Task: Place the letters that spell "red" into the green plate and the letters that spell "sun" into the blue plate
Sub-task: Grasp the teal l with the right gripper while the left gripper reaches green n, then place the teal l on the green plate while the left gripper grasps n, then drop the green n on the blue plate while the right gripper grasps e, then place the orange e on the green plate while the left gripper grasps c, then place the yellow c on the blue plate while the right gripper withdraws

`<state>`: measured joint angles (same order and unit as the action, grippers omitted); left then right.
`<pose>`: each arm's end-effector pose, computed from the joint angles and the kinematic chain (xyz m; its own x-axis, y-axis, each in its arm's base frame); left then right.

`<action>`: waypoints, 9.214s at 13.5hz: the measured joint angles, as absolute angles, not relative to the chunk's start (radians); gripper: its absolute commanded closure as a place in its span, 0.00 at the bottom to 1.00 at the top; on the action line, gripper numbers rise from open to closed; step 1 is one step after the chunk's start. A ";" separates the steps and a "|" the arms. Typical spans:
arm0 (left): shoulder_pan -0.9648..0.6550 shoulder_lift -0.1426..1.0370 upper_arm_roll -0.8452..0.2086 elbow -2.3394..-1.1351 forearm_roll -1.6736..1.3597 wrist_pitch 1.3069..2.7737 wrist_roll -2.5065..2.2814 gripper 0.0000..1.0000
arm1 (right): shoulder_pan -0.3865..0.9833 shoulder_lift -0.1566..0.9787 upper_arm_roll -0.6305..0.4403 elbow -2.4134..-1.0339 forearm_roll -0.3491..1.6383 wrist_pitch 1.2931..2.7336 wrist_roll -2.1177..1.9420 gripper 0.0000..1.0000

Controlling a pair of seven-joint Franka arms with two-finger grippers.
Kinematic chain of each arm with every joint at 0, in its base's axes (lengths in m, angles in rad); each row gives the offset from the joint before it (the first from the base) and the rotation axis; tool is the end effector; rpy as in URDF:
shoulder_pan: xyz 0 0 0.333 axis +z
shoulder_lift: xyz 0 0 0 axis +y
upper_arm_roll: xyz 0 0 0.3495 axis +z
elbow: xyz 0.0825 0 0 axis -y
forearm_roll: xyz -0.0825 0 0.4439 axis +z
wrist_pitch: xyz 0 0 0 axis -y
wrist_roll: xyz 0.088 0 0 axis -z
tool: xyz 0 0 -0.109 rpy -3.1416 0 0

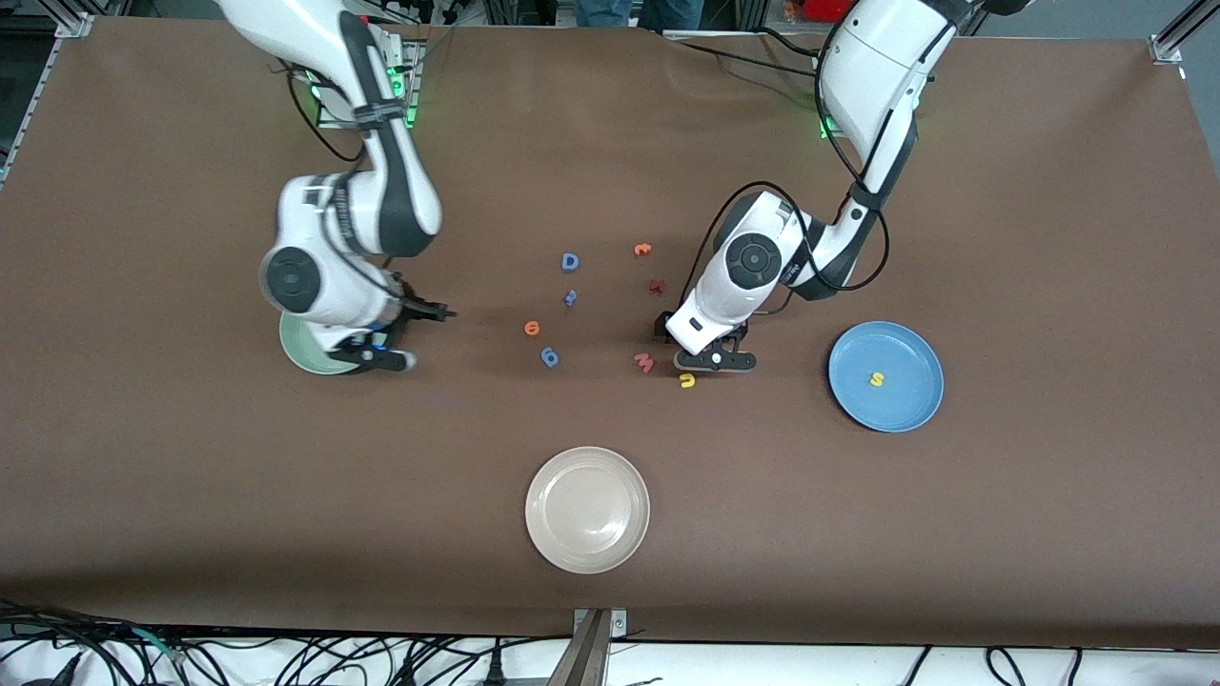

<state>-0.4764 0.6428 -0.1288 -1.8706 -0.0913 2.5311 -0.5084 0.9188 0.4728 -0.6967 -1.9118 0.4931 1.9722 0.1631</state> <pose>0.5731 -0.3912 0.1484 0.9987 0.0008 -0.0514 0.0070 -0.9927 0.1207 0.6205 0.1908 0.2681 0.9426 -0.1749 -0.2845 -0.1936 -0.9803 -0.0388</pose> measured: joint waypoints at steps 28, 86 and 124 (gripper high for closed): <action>-0.500 0.624 -0.129 -1.910 0.147 2.555 -0.780 0.54 | 0.782 0.714 -0.843 -2.013 0.490 2.052 -0.271 0.06; -0.374 0.583 -0.044 -1.669 -0.158 2.205 -0.475 0.00 | 1.167 0.797 -0.669 -1.758 0.875 2.184 0.437 0.98; -0.483 0.835 -0.108 -1.493 0.100 2.323 -0.841 0.86 | 0.906 0.859 -0.965 -1.875 0.766 1.799 -0.256 0.01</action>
